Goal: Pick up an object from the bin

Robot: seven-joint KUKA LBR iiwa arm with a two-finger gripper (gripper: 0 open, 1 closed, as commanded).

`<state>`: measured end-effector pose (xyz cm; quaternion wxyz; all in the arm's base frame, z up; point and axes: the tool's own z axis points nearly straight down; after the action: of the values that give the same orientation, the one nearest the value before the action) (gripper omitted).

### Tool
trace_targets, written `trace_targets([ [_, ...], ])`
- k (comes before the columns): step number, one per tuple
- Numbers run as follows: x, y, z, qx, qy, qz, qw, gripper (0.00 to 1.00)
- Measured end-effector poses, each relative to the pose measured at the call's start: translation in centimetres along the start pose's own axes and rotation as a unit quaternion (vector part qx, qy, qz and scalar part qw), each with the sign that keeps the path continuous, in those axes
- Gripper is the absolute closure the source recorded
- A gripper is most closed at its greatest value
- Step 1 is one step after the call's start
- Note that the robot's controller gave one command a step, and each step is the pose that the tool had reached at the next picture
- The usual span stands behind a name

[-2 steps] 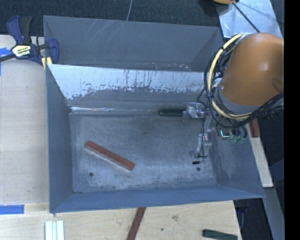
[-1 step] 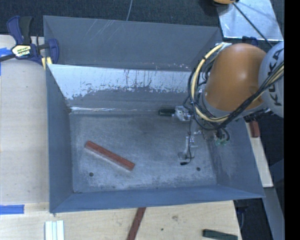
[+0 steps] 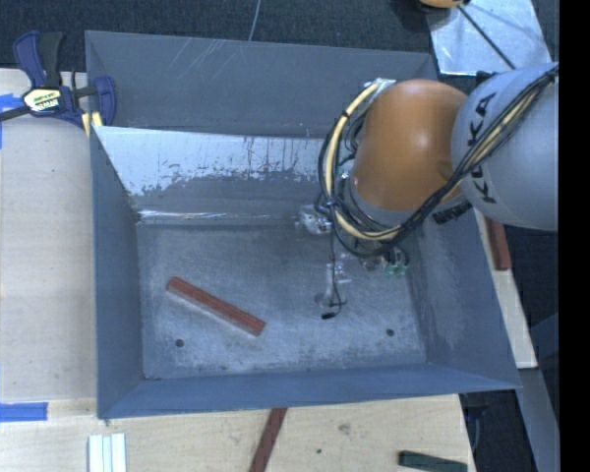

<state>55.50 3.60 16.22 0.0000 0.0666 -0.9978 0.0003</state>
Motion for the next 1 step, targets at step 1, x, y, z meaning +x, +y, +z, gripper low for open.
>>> trace_targets([
  [1, 1.69, 0.81, 3.76, -0.001, -0.0031, 0.075, 0.9971, 0.0],
])
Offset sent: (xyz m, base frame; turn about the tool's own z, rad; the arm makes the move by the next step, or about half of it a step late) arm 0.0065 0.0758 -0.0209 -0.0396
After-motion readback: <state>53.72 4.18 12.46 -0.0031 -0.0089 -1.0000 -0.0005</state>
